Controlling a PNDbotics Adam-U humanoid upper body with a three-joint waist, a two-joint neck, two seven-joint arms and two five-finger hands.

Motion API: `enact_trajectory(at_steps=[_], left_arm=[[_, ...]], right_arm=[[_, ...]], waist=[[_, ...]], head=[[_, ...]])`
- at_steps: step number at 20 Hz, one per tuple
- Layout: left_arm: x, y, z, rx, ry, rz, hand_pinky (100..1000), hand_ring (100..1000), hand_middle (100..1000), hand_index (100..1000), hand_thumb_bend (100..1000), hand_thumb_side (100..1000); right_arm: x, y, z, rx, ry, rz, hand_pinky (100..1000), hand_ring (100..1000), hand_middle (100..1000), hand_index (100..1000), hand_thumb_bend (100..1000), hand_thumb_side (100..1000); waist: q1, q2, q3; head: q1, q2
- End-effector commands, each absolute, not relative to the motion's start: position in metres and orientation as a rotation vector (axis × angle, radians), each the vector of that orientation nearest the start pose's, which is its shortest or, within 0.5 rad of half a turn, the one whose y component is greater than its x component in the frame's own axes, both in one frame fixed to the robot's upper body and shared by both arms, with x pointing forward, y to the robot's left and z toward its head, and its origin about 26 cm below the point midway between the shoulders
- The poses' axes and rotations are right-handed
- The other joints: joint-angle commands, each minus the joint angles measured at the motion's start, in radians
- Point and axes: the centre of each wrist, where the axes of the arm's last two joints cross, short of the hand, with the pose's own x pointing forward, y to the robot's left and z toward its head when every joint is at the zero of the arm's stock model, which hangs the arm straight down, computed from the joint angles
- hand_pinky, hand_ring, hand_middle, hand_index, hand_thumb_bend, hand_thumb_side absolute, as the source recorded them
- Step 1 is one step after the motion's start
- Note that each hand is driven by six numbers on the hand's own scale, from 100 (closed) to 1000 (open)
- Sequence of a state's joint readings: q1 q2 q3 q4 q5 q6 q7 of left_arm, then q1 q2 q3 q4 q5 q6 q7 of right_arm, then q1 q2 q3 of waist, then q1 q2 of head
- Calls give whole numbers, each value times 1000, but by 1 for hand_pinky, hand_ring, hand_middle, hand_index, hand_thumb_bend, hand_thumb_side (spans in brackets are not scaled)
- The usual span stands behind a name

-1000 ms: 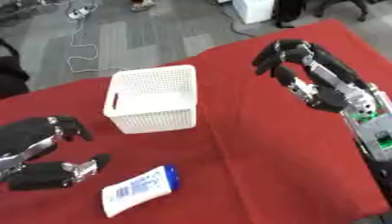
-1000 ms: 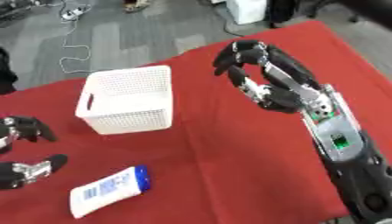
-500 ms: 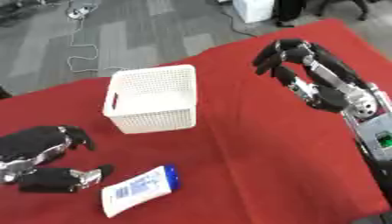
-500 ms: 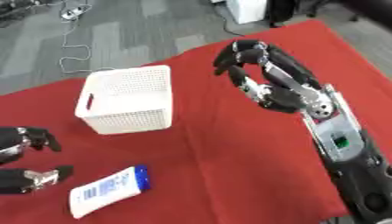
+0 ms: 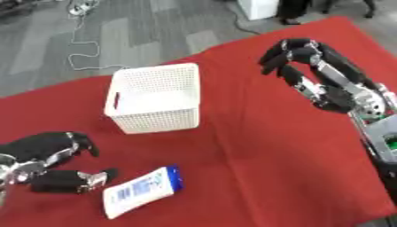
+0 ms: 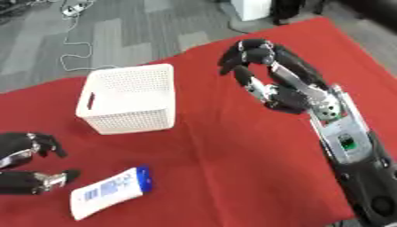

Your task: Pick up objects on the table and place them in the box.

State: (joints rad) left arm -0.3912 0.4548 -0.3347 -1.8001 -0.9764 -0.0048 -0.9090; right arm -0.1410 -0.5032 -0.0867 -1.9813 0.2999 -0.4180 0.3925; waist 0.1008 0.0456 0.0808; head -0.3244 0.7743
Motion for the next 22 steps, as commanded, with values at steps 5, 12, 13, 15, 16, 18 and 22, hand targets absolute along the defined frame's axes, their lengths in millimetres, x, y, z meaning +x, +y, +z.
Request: enact_trajectory(at_steps=[5, 12, 13, 15, 16, 18, 22], left_arm=[[323, 204, 150, 610, -1107, -1916, 793, 800, 852, 919, 391, 1000], [320, 194, 132, 573, -1085, -1926, 808, 806, 859, 931, 572, 1000], [320, 193, 131, 571, -1082, -1931, 810, 807, 860, 929, 608, 1000], [321, 192, 129, 572, -1078, -1942, 811, 809, 861, 927, 648, 1000], [321, 192, 129, 573, -1076, -1947, 815, 812, 863, 925, 676, 1000], [322, 191, 128, 578, -1072, -1962, 822, 818, 866, 921, 717, 1000], [325, 190, 127, 594, -1060, -1995, 836, 830, 872, 919, 743, 1000]], right_arm=[[281, -323, 193, -500, -2185, 1299, 463, 638, 679, 685, 109, 1000], [281, -322, 194, -497, -2187, 1302, 463, 638, 679, 684, 109, 1000], [281, -322, 194, -497, -2187, 1302, 463, 638, 679, 684, 109, 1000], [281, -322, 194, -496, -2188, 1303, 463, 638, 679, 684, 109, 1000], [281, -322, 194, -496, -2187, 1303, 463, 638, 680, 684, 109, 1000], [281, -322, 194, -496, -2188, 1304, 464, 638, 680, 684, 109, 1000], [281, -322, 194, -496, -2188, 1305, 464, 638, 680, 684, 109, 1000]], waist=[[-4, -5, -4], [-3, -5, -7], [-3, -5, -7], [-3, -5, -7], [-3, -5, -7], [-4, -4, -7], [-4, -3, -8]], head=[[5, -4], [5, -4], [4, -4], [4, -4], [5, -4], [5, -4], [5, -4]])
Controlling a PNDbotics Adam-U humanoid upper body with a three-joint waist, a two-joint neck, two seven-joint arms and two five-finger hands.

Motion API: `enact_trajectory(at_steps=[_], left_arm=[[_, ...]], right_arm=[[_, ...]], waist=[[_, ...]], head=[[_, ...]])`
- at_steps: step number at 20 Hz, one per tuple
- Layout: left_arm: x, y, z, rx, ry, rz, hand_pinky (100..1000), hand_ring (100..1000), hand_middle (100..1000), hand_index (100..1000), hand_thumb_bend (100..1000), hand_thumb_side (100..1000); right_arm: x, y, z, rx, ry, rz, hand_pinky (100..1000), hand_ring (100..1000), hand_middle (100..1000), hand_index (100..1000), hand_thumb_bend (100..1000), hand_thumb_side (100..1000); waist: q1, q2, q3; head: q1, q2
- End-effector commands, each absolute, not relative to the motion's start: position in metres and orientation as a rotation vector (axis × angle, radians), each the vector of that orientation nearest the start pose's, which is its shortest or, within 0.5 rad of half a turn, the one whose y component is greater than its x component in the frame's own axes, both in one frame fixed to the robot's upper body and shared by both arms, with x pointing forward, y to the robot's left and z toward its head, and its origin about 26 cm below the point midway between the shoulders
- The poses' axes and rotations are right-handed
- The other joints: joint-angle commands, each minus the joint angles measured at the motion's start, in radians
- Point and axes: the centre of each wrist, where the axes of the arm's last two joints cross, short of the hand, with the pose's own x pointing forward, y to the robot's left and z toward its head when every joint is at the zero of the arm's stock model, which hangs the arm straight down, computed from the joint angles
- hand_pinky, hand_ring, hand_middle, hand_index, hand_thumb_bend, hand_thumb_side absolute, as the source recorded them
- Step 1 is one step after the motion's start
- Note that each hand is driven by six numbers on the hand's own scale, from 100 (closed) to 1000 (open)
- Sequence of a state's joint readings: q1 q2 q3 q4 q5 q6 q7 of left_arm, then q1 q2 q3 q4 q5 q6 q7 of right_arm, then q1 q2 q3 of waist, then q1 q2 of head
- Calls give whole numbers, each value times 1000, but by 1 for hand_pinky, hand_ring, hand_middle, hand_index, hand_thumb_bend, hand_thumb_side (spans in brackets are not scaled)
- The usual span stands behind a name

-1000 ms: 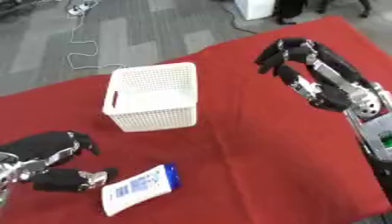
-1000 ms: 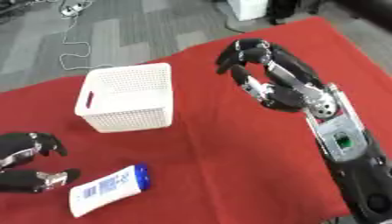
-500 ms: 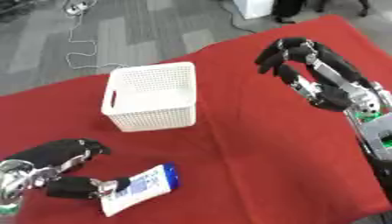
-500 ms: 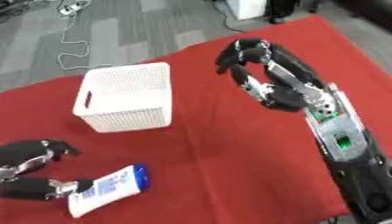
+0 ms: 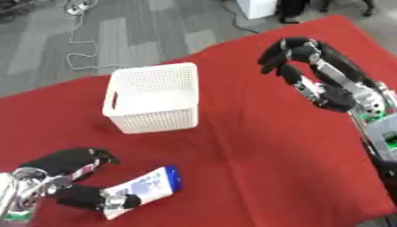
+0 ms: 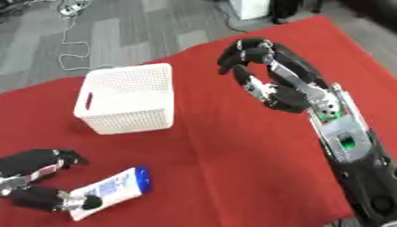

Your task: Pick up objects on the table and place them in the box.

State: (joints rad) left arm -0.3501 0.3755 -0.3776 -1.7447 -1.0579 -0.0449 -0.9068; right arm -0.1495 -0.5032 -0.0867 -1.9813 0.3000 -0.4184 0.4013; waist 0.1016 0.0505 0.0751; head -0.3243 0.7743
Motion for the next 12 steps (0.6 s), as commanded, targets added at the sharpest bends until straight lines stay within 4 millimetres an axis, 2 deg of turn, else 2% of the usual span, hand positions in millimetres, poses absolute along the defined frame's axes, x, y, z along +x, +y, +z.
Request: enact_trajectory(at_steps=[1, 8, 12], left_arm=[[325, 190, 127, 596, -1056, -2006, 840, 834, 875, 919, 737, 1000], [327, 186, 126, 611, -1051, -2052, 845, 842, 882, 917, 733, 1000], [328, 184, 125, 617, -1042, -2089, 863, 859, 895, 919, 771, 1000]], right_arm=[[281, -322, 194, -496, -2188, 1306, 464, 638, 680, 684, 108, 1000], [282, -321, 195, -493, -2191, 1310, 464, 638, 680, 683, 108, 1000], [282, -321, 196, -493, -2192, 1308, 464, 638, 680, 683, 108, 1000]], waist=[[-4, -8, -2], [-4, -8, -6], [-2, -8, -9]], head=[[5, -4], [-2, -4], [-3, -4]])
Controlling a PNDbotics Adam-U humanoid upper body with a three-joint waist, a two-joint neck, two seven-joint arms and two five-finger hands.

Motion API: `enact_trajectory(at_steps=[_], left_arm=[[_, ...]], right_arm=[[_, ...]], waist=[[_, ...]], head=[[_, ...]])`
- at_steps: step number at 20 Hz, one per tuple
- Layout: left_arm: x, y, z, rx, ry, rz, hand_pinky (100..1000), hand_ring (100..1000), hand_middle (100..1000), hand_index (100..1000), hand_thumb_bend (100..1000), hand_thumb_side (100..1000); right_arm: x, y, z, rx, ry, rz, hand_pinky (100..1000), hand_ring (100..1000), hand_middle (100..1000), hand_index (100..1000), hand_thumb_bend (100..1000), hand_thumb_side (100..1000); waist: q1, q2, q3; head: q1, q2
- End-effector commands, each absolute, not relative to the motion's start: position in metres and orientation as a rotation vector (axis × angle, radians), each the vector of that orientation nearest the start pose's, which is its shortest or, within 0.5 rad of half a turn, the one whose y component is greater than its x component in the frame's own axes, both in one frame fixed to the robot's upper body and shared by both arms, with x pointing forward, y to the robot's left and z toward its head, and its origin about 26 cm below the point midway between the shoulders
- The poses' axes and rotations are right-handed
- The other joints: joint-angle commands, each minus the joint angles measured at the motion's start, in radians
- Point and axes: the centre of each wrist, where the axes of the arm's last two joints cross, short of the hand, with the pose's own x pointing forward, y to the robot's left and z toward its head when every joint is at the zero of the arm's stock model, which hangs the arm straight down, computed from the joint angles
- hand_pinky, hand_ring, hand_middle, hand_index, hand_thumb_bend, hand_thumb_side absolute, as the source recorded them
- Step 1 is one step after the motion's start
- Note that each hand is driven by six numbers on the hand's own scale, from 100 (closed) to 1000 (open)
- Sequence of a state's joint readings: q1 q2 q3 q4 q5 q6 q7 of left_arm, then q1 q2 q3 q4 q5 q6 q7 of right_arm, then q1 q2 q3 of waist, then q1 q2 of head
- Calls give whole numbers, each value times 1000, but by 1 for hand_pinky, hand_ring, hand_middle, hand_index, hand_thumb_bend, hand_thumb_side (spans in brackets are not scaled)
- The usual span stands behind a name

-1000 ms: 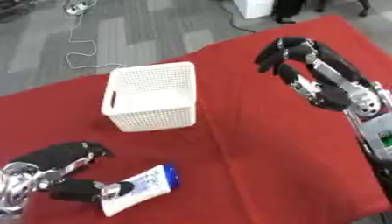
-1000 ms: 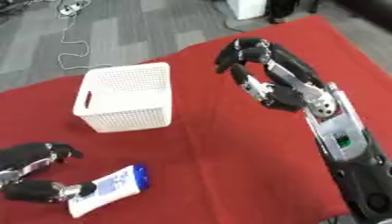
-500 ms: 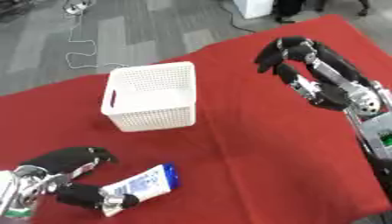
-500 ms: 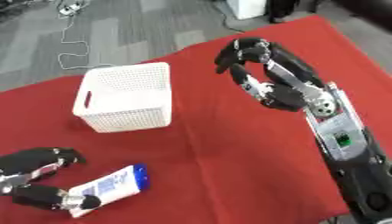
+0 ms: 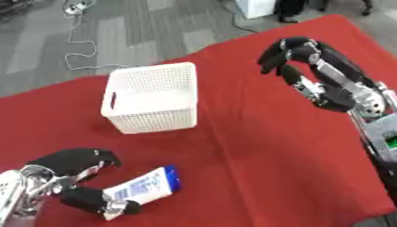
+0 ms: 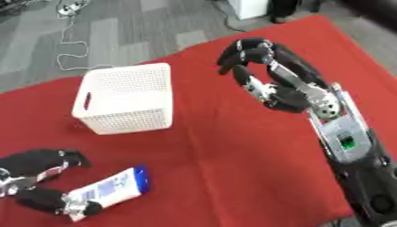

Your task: Pick up objects on the table and place them in the box.

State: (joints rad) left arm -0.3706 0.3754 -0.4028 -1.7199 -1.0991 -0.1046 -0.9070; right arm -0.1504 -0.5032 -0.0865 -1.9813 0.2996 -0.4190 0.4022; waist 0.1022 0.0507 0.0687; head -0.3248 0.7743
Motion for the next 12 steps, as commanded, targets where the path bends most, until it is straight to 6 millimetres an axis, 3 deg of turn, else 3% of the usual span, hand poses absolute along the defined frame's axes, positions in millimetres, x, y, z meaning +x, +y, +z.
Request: enact_trajectory(at_steps=[1, 12], left_arm=[[328, 183, 124, 621, -1037, -2101, 868, 863, 898, 919, 776, 1000], [334, 183, 126, 734, -965, -2220, 899, 898, 919, 899, 756, 1000]], right_arm=[[282, -321, 196, -493, -2193, 1308, 464, 638, 680, 683, 108, 1000], [282, -321, 197, -489, -2196, 1309, 464, 639, 680, 682, 110, 1000]], waist=[[-3, -8, -3], [0, -10, -6]], head=[[-2, -4], [-5, -4]])
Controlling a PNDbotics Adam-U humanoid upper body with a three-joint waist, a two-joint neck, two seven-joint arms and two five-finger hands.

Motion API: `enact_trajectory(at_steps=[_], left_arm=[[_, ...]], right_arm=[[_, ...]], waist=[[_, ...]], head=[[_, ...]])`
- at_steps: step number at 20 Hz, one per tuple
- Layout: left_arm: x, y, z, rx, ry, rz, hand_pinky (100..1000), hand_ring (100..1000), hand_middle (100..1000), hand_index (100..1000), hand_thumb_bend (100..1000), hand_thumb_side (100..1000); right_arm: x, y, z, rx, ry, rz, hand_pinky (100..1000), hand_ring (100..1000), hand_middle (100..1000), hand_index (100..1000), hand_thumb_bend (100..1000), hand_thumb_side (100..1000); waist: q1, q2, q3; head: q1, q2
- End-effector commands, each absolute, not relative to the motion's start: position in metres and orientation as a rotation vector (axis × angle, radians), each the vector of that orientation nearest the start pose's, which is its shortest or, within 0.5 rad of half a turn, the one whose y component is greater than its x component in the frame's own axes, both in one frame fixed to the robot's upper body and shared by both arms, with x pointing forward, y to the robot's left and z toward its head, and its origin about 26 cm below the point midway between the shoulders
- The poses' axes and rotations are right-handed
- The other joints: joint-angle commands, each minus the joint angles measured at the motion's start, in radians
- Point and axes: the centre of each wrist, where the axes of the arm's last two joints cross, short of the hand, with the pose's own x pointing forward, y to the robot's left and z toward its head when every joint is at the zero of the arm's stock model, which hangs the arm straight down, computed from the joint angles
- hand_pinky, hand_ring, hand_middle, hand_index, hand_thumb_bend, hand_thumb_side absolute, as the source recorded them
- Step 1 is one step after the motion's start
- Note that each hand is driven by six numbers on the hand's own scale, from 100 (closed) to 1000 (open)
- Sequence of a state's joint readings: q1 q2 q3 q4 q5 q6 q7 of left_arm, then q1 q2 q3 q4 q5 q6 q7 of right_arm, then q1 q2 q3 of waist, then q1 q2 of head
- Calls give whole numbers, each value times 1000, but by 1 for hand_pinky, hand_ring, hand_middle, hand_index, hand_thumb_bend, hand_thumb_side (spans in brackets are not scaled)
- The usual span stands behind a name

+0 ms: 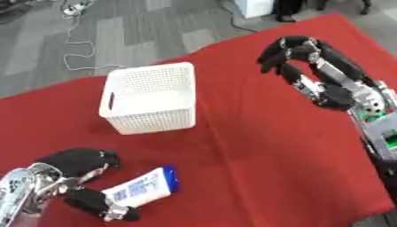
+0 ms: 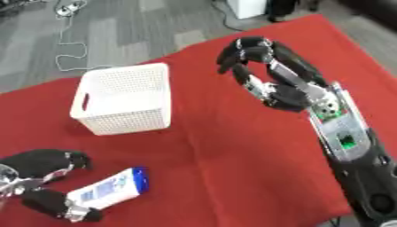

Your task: Pick up objects on the table and place them in the box.

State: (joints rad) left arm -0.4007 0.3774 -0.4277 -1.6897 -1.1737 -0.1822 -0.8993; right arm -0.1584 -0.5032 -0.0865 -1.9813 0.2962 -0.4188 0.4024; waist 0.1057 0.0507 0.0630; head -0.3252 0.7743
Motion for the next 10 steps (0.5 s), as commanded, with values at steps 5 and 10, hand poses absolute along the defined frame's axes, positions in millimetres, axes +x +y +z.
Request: enact_trajectory(at_steps=[5, 10], left_arm=[[333, 184, 136, 843, -941, -2227, 911, 912, 931, 883, 798, 1000], [333, 182, 136, 876, -921, -2253, 918, 921, 933, 873, 817, 1000]], right_arm=[[282, -321, 197, -489, -2196, 1310, 464, 639, 680, 682, 111, 1000], [282, -321, 197, -488, -2198, 1311, 464, 639, 681, 682, 111, 1000]], waist=[[-4, -9, -1], [-3, -9, -2]], head=[[-1, -4], [-2, -4]])
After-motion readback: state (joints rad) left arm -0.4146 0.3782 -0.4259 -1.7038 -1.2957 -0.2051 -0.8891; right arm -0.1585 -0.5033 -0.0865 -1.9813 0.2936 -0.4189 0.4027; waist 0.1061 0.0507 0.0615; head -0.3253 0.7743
